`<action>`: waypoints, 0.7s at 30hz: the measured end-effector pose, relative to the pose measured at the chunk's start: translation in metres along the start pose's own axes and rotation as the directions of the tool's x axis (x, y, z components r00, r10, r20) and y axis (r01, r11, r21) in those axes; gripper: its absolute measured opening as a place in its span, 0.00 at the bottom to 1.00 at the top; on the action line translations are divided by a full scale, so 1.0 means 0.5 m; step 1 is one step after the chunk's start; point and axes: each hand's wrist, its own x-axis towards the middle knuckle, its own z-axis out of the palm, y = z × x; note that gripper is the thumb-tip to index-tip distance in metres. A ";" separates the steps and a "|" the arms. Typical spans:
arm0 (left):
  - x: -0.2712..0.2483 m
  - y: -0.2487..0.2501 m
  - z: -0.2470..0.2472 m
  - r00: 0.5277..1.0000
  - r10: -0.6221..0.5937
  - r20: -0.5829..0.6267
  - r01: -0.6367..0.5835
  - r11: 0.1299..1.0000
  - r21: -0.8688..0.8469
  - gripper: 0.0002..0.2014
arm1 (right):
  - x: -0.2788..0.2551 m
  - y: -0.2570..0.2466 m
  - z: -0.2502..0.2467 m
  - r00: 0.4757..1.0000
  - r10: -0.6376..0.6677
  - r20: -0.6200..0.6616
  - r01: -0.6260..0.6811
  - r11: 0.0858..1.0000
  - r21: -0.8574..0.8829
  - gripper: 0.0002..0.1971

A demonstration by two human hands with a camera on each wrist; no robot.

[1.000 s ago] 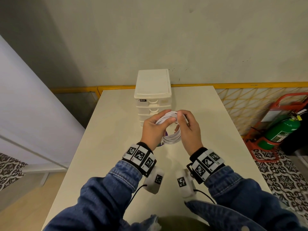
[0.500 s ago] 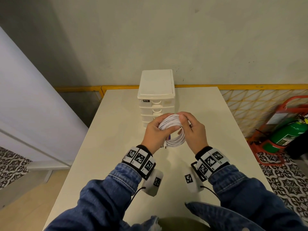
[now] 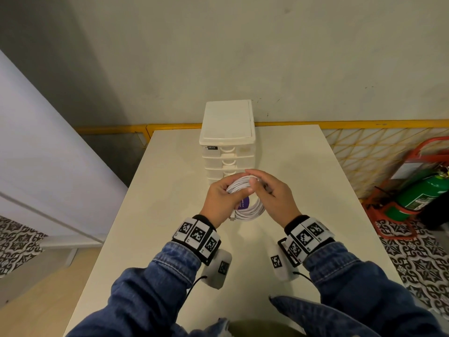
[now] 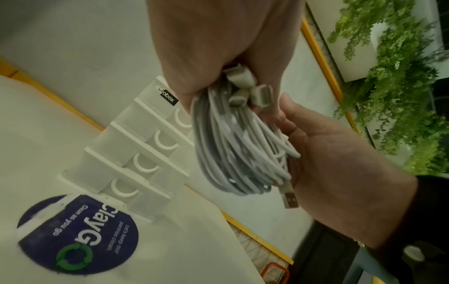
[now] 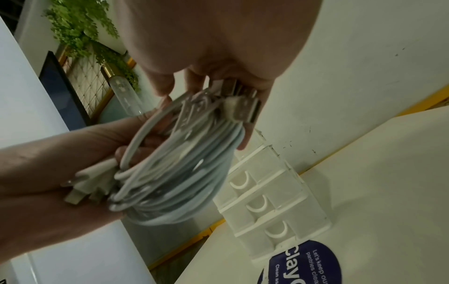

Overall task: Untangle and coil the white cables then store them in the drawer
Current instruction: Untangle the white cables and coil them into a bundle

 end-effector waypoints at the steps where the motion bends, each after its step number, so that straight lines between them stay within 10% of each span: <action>1: 0.001 -0.003 -0.001 1.000 -0.004 -0.016 0.004 1.000 -0.011 0.13 | 0.002 0.000 0.003 1.000 -0.016 -0.021 0.016 1.000 -0.011 0.13; 21: 0.045 0.044 -0.064 0.990 -0.015 -0.137 0.014 1.000 -0.013 0.10 | 0.063 -0.010 0.081 0.996 0.022 -0.085 -0.009 0.988 0.157 0.15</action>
